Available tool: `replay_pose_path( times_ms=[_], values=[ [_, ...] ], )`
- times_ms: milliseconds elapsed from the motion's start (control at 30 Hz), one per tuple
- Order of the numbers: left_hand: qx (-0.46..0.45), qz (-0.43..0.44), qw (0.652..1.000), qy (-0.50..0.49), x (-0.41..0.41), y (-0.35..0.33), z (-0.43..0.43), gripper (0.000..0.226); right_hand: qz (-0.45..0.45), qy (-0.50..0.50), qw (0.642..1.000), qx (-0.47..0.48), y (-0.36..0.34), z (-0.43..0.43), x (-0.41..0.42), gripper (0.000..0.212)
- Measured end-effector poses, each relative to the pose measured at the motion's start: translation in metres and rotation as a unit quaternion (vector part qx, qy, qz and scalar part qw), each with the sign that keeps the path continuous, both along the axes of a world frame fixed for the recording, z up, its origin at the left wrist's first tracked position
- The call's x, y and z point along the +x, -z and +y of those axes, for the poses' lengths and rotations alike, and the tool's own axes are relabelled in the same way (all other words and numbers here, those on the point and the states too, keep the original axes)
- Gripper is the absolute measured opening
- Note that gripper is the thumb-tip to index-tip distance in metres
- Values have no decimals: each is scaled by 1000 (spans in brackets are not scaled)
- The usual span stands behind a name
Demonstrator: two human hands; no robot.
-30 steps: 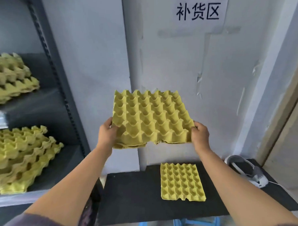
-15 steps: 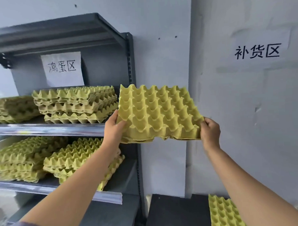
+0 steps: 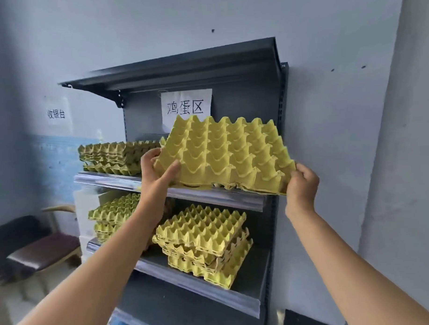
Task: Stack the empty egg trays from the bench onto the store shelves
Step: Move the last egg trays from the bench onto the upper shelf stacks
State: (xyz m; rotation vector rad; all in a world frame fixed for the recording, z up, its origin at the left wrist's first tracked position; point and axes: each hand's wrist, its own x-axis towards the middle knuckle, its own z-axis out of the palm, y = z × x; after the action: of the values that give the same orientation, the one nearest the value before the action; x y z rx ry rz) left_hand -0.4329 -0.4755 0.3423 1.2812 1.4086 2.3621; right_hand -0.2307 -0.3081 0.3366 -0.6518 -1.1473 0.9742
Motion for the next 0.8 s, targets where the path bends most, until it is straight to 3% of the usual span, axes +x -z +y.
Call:
replay_pose_path(
  times_ms=[133,367,567,800],
  values=[
    [0,10,998,-62,-62,3,-10,45,-29,-27,999,37,-18,-1,-72,37],
    [-14,-15,986,-166,-163,-12,6,34,-90,-63,990,91,-60,12,-185,46],
    [-24,-78,978,-193,-250,-34,17,45,-136,-84,979,124,-89,37,-284,40],
    [11,-159,954,-253,-343,-54,35,44,-212,-97,962,144,-111,26,-375,43]
  ],
)
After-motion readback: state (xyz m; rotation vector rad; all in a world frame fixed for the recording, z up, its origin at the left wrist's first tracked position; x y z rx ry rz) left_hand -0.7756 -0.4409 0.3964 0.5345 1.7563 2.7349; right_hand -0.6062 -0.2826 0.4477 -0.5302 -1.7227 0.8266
